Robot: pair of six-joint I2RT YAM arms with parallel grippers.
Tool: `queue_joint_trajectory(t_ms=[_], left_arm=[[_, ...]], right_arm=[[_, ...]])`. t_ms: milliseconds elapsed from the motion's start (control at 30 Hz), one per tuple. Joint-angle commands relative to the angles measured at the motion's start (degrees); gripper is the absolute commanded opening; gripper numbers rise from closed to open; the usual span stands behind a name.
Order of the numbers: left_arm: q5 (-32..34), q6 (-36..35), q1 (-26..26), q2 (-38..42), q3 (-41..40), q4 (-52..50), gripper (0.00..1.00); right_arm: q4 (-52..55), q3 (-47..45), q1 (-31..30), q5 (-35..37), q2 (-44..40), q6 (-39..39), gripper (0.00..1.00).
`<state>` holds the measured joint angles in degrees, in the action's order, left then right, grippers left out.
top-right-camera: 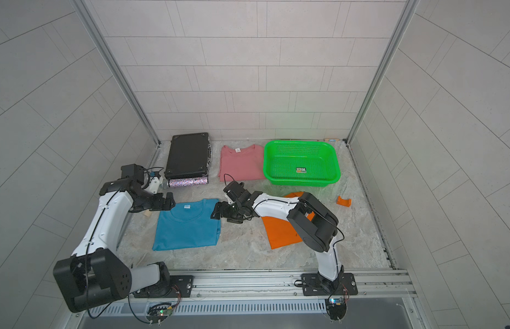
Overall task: Put the folded t-shirts into the basket
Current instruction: Move the T-shirt to the center of the board.
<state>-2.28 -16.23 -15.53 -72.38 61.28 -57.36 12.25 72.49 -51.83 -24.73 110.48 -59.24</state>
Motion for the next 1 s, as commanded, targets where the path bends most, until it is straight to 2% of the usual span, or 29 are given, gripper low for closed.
queue_joint_trajectory(t_ms=[0, 100, 300, 467, 633, 833, 967], left_arm=[[-1.73, 0.58, -0.29, 1.31, -1.10, -0.01, 1.00], [-2.49, 0.67, -0.28, 1.46, -1.18, 0.01, 1.00], [-3.98, 0.26, -0.29, 0.69, 1.51, -1.90, 1.00], [-5.42, 0.63, -0.29, 1.34, 0.90, -1.24, 1.00], [-5.32, 0.67, -0.29, 2.55, -0.79, -0.32, 1.00], [-5.44, 0.67, -0.29, 3.29, -1.28, -0.30, 1.00], [-4.83, 1.31, -0.28, 2.92, -1.70, 0.29, 1.00]], right_arm=[[-1.11, 1.19, 0.06, 0.15, 0.94, -1.03, 0.93], [-2.17, 0.17, 0.24, 2.83, 0.58, -1.39, 1.00], [-3.46, -3.00, 0.99, 2.09, 0.51, -6.23, 1.00], [-2.97, -4.18, 1.08, 4.07, -0.96, -6.03, 1.00], [-0.07, 0.67, 0.94, 1.79, 0.36, -3.18, 1.00], [0.27, 2.28, 0.93, 0.67, 1.20, -3.15, 0.93], [-0.18, 3.01, 1.88, -0.47, 2.51, -1.90, 0.82]])
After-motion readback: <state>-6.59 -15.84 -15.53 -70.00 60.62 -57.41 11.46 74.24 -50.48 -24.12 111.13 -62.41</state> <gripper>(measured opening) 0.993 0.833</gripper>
